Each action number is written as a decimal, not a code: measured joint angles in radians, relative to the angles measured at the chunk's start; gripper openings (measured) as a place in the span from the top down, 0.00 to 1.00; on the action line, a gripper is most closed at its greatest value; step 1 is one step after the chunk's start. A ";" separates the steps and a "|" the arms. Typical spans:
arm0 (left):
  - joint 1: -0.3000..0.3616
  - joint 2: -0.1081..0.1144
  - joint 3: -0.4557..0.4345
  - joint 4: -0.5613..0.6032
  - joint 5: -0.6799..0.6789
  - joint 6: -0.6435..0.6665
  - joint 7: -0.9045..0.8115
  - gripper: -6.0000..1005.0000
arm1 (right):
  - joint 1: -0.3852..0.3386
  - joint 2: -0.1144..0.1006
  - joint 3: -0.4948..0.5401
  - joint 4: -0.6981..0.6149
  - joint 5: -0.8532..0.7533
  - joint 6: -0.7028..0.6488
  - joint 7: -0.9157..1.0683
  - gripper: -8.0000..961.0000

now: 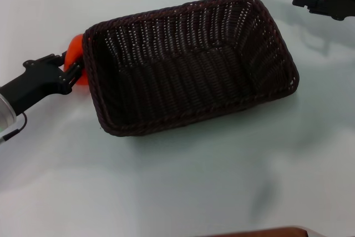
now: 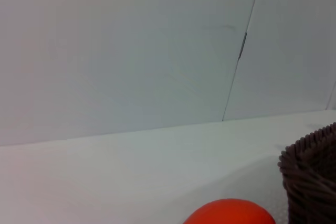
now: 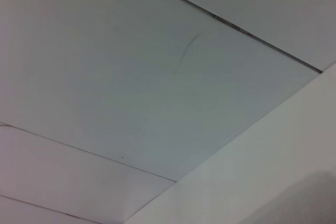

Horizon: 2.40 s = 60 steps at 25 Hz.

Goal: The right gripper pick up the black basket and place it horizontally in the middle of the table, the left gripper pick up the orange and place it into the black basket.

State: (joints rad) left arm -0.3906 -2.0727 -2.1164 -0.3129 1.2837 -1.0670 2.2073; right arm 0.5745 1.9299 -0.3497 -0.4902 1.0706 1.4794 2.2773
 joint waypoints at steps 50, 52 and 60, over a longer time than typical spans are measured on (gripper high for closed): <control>-0.051 -0.062 0.040 -0.120 0.033 -0.373 -0.207 0.60 | 0.031 0.017 0.001 0.002 0.097 -0.109 -0.055 0.19; -0.049 -0.062 0.040 -0.120 0.033 -0.374 -0.207 0.52 | 0.032 0.021 0.001 0.002 0.129 -0.120 -0.075 0.19; -0.047 -0.060 0.059 -0.126 0.032 -0.404 -0.209 0.28 | 0.035 0.059 0.000 0.002 0.260 -0.177 -0.199 0.19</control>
State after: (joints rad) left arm -0.4378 -2.1323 -2.0574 -0.4391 1.3156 -1.4708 1.9983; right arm 0.6090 1.9887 -0.3501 -0.4877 1.3306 1.3026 2.0783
